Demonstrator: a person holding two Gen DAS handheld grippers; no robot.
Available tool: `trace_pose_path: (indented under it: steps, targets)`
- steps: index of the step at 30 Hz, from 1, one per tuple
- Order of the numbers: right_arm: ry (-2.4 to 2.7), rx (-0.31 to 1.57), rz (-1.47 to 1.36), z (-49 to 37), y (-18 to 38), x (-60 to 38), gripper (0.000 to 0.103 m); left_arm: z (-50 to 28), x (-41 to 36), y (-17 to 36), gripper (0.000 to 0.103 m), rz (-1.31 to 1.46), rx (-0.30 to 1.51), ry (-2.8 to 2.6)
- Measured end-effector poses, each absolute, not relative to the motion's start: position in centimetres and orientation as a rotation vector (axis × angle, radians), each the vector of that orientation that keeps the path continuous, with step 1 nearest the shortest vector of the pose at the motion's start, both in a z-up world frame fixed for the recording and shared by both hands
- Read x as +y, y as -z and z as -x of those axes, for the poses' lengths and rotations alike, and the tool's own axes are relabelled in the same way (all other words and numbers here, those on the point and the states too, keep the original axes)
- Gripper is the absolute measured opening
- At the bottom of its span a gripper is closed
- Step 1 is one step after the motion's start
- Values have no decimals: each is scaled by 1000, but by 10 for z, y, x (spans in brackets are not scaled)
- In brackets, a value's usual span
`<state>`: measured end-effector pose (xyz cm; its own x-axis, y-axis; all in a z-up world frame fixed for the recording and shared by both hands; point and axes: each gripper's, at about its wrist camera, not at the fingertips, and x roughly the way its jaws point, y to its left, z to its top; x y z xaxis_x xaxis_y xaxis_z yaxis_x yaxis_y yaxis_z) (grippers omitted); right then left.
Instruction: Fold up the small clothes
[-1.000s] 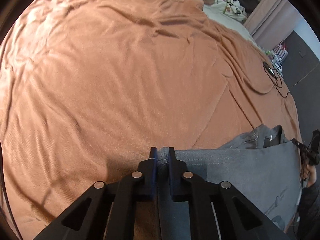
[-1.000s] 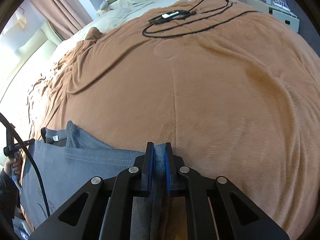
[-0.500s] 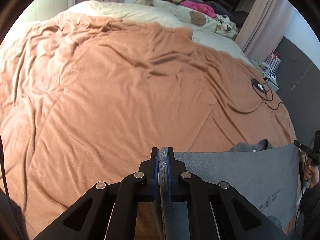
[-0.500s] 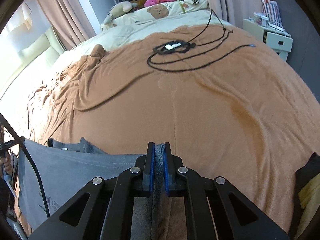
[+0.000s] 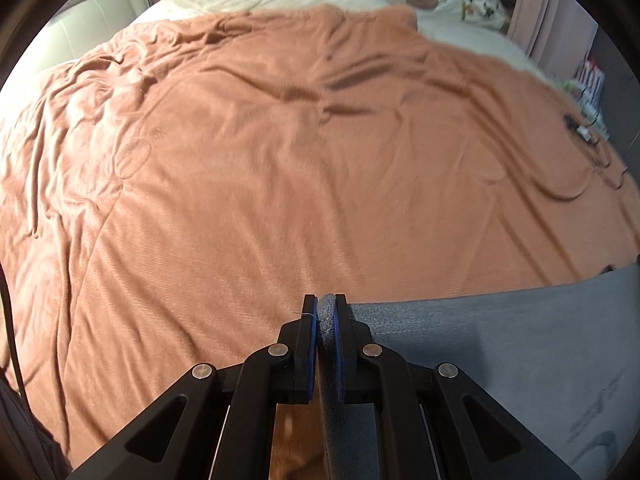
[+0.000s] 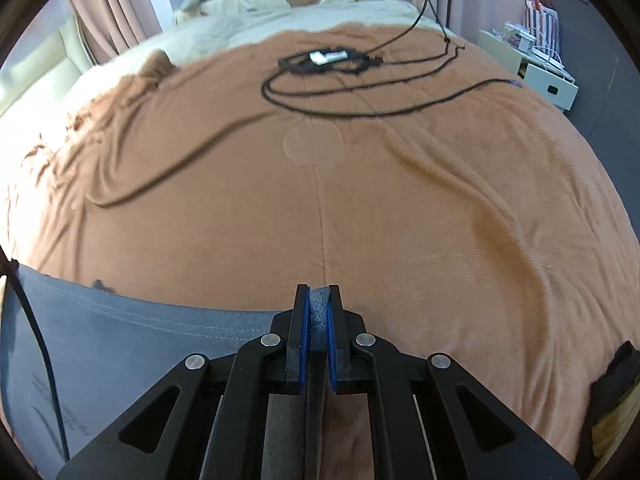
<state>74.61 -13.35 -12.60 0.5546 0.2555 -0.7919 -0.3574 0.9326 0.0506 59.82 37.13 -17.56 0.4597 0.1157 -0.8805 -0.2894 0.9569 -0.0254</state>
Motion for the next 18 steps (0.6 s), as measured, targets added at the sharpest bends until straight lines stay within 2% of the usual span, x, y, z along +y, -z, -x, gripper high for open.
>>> trace_pose_path:
  steps: [12, 14, 15, 18]
  targets:
    - [-311, 932, 188, -766, 141, -110, 4, -605, 370, 195, 9, 149, 1113, -327]
    - [-312, 941, 164, -766, 135, -113, 7, -604, 368, 186, 11, 151, 1110, -318]
    - [-325, 945, 147, -765, 131, -114, 9, -602, 367, 180, 15, 150, 1100, -315]
    - [-335, 925, 142, -755, 114, -118, 26, -592, 364, 159, 29, 172, 1062, -331]
